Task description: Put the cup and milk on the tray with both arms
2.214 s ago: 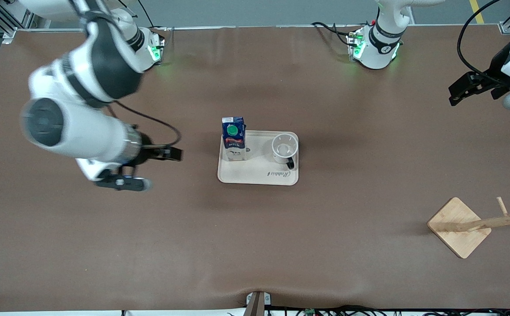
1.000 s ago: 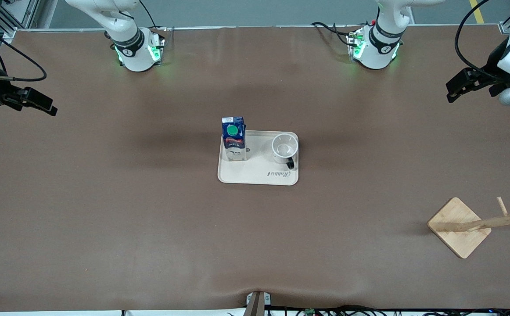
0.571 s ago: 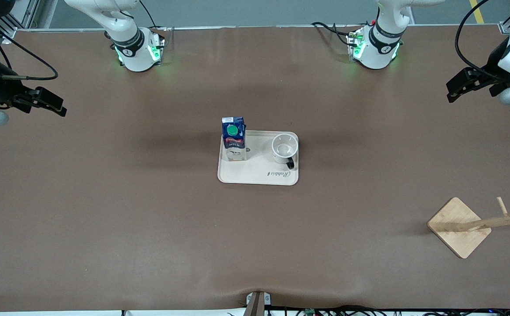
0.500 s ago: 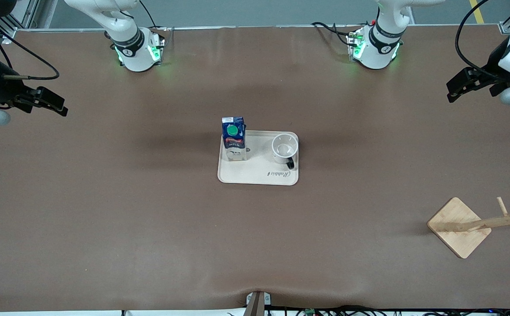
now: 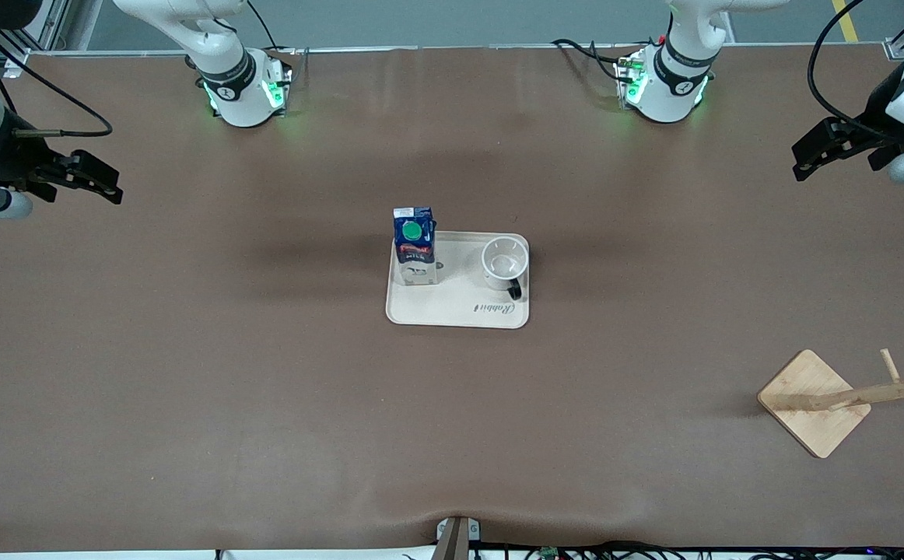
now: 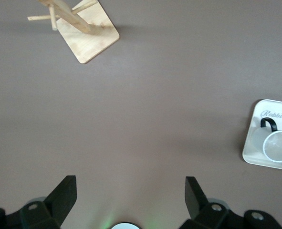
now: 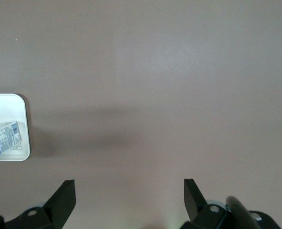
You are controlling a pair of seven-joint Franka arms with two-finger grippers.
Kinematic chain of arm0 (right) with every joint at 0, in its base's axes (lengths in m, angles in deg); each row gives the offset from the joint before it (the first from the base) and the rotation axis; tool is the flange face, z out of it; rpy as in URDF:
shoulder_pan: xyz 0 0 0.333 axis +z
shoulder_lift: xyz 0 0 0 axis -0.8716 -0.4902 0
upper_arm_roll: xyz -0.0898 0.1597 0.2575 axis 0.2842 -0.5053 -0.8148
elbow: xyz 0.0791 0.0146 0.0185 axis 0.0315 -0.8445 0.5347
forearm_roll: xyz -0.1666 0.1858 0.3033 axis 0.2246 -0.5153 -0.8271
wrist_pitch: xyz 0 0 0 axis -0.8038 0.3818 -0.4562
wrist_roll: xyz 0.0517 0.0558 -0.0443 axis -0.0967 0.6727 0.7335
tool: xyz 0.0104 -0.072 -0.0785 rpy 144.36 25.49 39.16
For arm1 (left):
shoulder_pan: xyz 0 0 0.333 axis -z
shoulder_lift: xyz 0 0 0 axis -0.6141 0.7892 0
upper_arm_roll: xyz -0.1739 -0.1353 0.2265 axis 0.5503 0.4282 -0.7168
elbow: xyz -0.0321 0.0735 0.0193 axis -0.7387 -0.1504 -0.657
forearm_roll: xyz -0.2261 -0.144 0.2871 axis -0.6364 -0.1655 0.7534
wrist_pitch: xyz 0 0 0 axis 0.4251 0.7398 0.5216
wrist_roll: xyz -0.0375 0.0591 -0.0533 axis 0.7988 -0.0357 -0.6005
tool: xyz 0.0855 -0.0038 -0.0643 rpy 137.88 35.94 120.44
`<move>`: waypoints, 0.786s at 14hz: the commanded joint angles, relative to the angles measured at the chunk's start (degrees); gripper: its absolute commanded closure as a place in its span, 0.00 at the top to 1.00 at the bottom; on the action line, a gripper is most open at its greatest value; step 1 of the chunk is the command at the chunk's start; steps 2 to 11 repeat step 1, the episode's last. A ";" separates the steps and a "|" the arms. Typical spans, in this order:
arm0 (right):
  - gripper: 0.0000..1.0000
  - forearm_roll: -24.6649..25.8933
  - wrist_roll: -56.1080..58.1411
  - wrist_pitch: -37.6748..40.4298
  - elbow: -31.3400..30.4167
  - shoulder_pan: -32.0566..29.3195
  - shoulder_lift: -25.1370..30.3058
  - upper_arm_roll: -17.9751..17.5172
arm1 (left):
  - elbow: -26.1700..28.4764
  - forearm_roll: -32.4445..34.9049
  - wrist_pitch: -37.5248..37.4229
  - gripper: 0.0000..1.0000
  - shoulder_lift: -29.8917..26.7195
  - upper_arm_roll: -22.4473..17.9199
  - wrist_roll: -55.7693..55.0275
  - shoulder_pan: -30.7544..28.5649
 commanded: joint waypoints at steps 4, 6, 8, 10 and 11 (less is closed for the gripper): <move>1.00 0.97 1.48 1.01 1.36 -0.28 -0.50 -0.02 | -0.88 -1.71 -0.42 1.00 0.43 -0.10 0.78 -0.30; 1.00 0.97 1.48 1.01 1.36 -0.28 -0.50 -0.02 | -0.88 -1.71 -0.42 1.00 0.43 -0.10 0.78 -0.30; 1.00 0.97 1.48 1.01 1.36 -0.28 -0.50 -0.02 | -0.88 -1.71 -0.42 1.00 0.43 -0.10 0.78 -0.30; 1.00 0.97 1.48 1.01 1.36 -0.28 -0.50 -0.02 | -0.88 -1.71 -0.42 1.00 0.43 -0.10 0.78 -0.30; 1.00 0.97 1.48 1.01 1.36 -0.28 -0.50 -0.02 | -0.88 -1.71 -0.42 1.00 0.43 -0.10 0.78 -0.30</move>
